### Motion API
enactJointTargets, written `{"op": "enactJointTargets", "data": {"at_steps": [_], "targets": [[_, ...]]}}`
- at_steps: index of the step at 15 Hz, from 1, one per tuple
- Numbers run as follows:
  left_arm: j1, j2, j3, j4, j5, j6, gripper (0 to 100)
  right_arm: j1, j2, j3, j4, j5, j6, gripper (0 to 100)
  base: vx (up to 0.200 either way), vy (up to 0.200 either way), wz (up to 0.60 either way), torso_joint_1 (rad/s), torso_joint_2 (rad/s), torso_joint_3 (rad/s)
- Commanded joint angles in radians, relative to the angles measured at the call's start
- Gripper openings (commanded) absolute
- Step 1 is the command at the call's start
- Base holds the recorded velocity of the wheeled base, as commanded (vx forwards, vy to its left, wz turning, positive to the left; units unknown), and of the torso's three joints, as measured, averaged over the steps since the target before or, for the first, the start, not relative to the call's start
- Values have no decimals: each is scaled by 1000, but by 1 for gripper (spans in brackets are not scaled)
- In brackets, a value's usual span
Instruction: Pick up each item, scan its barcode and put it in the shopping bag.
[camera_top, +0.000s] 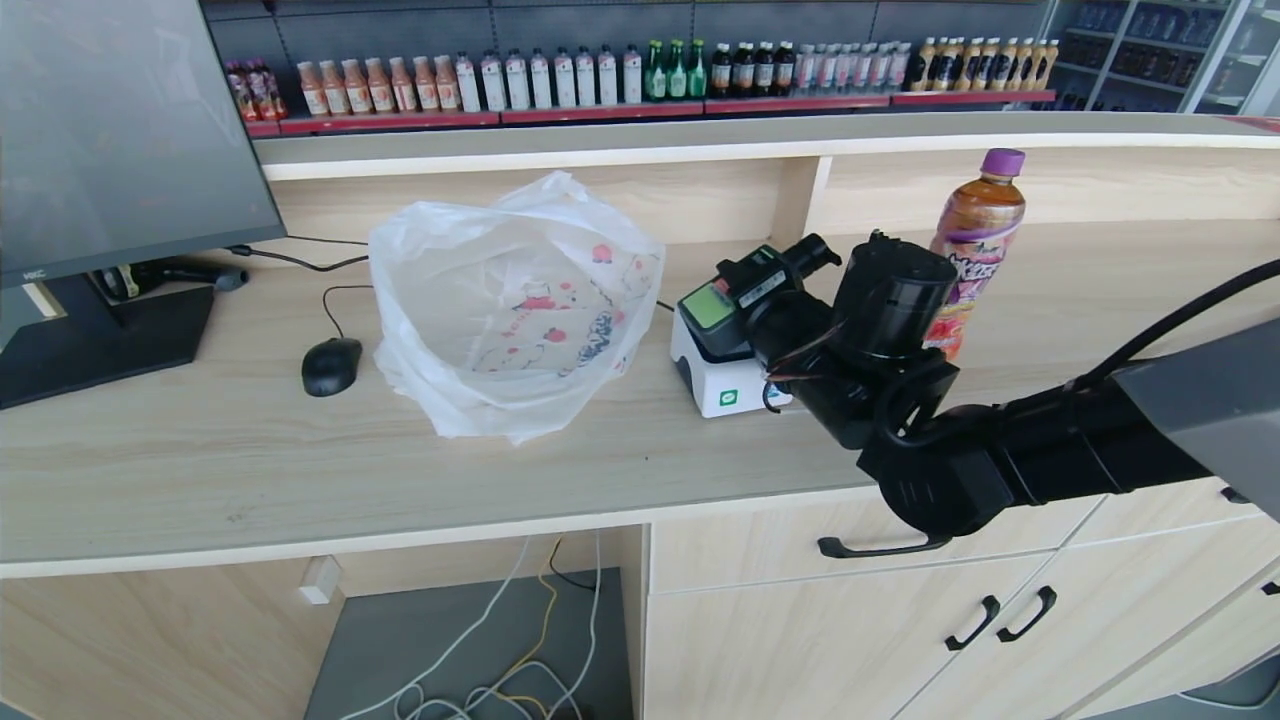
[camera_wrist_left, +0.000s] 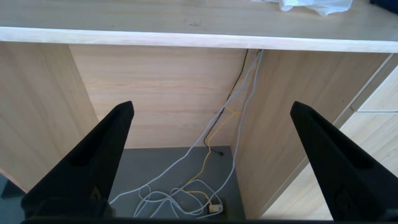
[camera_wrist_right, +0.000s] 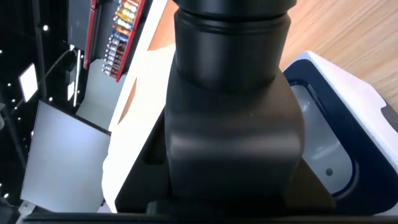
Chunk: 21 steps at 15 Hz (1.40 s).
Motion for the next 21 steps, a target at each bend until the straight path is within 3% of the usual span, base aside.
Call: {"op": "enactJointTargets", "data": {"at_steps": [1,21], "targets": [[0,0,0,0,0,0,100,-2,14,-9,3,0,0,0,0,0,0,0,0,0],[0,0,0,0,0,0,100,-16,33,-33,3,1,0,0,0,0,0,0,0,0]]}}
